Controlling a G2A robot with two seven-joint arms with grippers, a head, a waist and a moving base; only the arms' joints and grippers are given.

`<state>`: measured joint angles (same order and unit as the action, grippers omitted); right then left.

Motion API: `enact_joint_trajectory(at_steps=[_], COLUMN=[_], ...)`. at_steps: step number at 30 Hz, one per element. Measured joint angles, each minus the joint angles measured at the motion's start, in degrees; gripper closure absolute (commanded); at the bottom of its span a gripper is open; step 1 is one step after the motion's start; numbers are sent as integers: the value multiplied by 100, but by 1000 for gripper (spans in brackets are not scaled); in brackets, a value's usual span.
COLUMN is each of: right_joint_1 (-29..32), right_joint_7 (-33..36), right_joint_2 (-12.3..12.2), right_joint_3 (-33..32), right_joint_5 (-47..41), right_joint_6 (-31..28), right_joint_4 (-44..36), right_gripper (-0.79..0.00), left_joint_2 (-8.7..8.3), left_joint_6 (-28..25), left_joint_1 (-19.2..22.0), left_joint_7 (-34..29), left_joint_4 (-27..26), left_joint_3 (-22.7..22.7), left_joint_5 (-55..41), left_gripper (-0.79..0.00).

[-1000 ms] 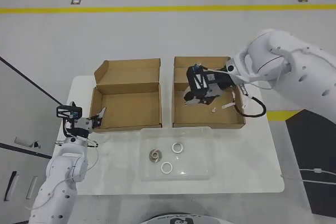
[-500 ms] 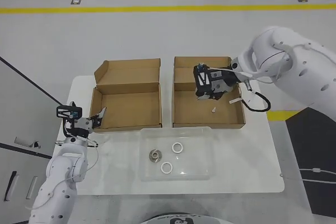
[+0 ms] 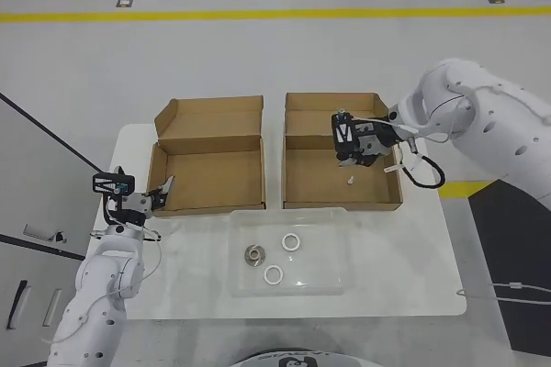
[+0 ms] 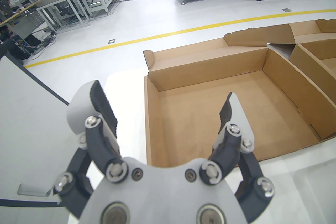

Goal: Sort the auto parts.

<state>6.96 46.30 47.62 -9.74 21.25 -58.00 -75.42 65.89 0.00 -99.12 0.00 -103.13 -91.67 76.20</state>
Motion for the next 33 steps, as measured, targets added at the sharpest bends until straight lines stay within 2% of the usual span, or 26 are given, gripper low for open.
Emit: enact_joint_trajectory(at_steps=[13,19,26,33], right_joint_1=[2,-80,-35,95], right_joint_7=[-1,368,1280,1636], right_joint_2=[0,55,437,936], right_joint_3=[0,-44,0,0], right_joint_5=[4,469,691,737], right_joint_6=[0,494,1280,1635], right_joint_4=[-1,-79,-48,362], right_gripper=[0,0,0,0], left_joint_2=[0,0,0,0], left_joint_6=[0,0,0,0], left_joint_1=[0,0,0,0], left_joint_7=[0,0,0,0], left_joint_4=[0,0,0,0], left_joint_3=[0,0,0,0], left_joint_5=[0,0,0,0], left_gripper=[-785,-785,-785,-785])
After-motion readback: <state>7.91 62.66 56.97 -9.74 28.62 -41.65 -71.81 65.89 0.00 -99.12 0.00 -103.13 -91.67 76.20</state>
